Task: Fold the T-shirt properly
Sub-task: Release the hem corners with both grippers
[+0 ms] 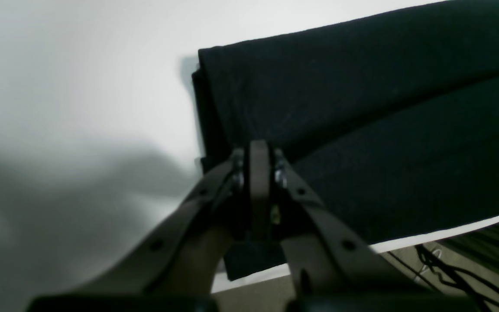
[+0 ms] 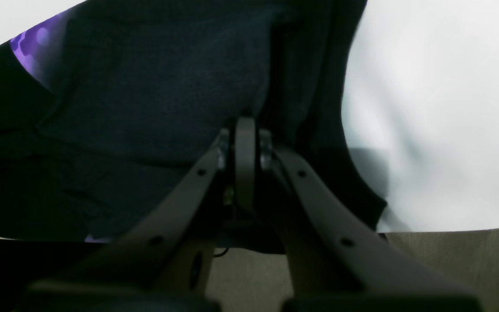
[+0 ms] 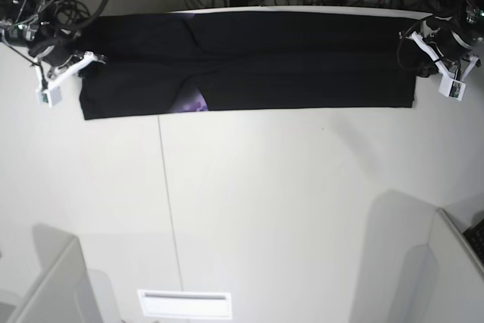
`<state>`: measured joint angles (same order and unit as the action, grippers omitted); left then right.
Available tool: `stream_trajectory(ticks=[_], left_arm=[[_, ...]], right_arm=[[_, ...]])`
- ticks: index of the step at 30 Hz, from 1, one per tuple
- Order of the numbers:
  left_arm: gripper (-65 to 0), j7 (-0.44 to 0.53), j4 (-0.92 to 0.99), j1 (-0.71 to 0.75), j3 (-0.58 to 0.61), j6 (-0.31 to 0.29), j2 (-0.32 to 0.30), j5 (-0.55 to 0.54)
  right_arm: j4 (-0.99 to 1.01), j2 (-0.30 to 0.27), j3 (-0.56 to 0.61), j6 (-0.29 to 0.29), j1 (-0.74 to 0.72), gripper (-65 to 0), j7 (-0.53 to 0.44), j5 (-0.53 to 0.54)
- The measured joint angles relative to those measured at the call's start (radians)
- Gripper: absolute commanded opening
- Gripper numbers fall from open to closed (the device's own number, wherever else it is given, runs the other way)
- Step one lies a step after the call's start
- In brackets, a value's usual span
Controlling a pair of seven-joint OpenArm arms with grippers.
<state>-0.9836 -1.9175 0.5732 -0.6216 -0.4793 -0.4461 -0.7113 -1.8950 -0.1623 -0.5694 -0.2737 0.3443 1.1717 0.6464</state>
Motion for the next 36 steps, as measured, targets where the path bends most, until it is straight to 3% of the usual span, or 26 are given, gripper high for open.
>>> stream_trajectory(ticks=[1,2,5,9,13,16,17,19,21,22,24,28,33,36], left_arm=[[-65.0,0.000,0.000,0.000,-0.003,0.000,0.007,0.000],[-61.1,0.000,0.000,0.002,-0.004,0.000,0.012,0.000],[-43.9,0.000,0.000,0.003,-0.006,0.000,0.013,0.003],[-27.6,-0.001,0.001,0.011,-0.008,0.000,0.013,0.003],[-23.2,0.001,-0.003,0.004,-0.106,-0.008,0.046,-0.002],[-24.2,-0.001,-0.011,0.003,-0.161,-0.007,0.080,0.001],[-27.5,0.000,-0.015,0.003,-0.169,-0.008,0.091,0.000],[-40.5,0.000,-0.017,0.001,-0.167,-0.008,0.107,-0.003],[-61.5,0.000,-0.016,0.000,-0.163,-0.008,0.121,0.000],[-65.0,0.003,-0.015,-0.002,-0.163,-0.008,0.132,0.000],[-65.0,-0.001,-0.009,-0.021,-0.163,-0.008,0.156,0.006],[-65.0,0.002,0.021,-0.047,-0.135,-0.007,0.162,0.008],[-65.0,0.009,0.101,-0.088,-0.068,-0.001,0.163,0.000],[-65.0,0.002,0.175,-0.134,-0.048,0.001,0.168,0.107]], right_arm=[[0.000,0.000,0.000,0.000,0.000,-57.9,0.000,0.000],[0.000,0.000,0.000,0.000,0.003,-50.1,-0.001,-0.001],[0.000,0.000,0.000,0.000,0.018,-32.9,-0.001,0.000],[0.000,0.000,0.000,0.000,0.037,-32.3,-0.015,0.001],[0.000,0.006,-0.030,0.000,0.049,-32.4,-0.003,0.003],[-0.007,0.015,-0.093,-0.003,0.041,-32.9,-0.010,-0.003],[-0.024,0.021,-0.102,-0.012,0.039,-34.8,-0.016,-0.009],[-0.050,0.022,-0.096,-0.107,0.043,-42.5,-0.063,0.003],[-0.054,0.024,-0.079,-0.201,0.045,-55.1,-0.090,0.008],[-0.053,0.027,-0.077,-0.239,0.044,-62.9,-0.086,0.008],[-0.035,0.037,-0.076,-0.267,0.038,-65.0,-0.088,0.003],[0.020,0.061,-0.053,-0.266,0.023,-65.0,-0.079,-0.003],[0.043,0.050,0.026,-0.266,0.019,-65.0,-0.090,-0.007],[0.086,0.050,0.026,-0.266,0.002,-65.0,-0.093,-0.007]])
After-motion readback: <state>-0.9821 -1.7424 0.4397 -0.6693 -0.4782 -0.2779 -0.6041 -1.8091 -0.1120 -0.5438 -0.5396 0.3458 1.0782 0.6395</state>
